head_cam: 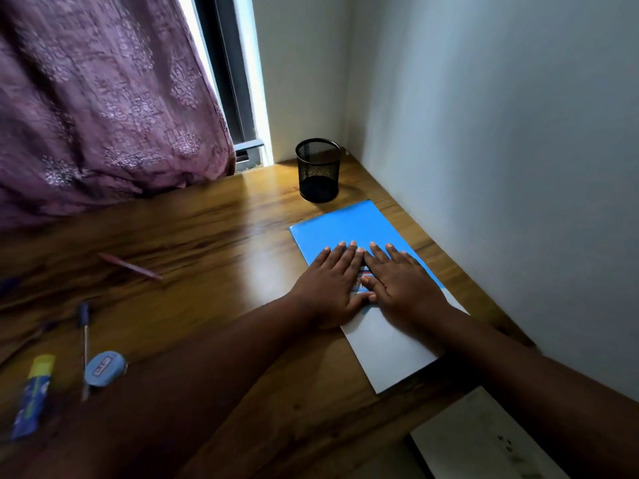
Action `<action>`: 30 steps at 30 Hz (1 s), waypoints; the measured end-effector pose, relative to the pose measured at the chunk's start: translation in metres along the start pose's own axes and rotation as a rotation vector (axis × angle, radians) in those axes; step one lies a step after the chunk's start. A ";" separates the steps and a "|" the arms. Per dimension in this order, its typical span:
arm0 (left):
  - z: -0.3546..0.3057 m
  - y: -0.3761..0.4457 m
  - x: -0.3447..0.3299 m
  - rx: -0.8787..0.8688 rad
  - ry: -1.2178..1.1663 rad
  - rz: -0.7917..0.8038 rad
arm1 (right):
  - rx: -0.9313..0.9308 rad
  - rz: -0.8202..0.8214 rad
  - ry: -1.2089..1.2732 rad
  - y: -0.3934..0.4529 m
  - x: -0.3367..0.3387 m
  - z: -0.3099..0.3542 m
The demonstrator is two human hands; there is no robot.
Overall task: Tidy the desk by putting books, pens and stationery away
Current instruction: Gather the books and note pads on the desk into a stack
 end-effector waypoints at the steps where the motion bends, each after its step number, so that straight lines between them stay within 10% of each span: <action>1: 0.000 -0.001 0.002 0.007 -0.001 0.007 | -0.011 0.013 -0.003 0.000 0.003 0.002; 17: 0.174 -0.283 0.068 0.365 0.014 -0.268 | 0.500 -0.155 0.013 0.038 0.021 0.335; 30: 0.413 -0.572 0.037 1.101 -0.143 -0.127 | 0.721 0.162 -0.078 0.065 -0.084 0.662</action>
Point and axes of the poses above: each hand's wrist, its own y-axis towards the middle knuckle, its own x-axis out of the back of the hand, z = x × y, the point moved 1 cm from there along y, towards the middle knuckle, and after that the axes turned 1 degree about z, right-handed, at the moved point
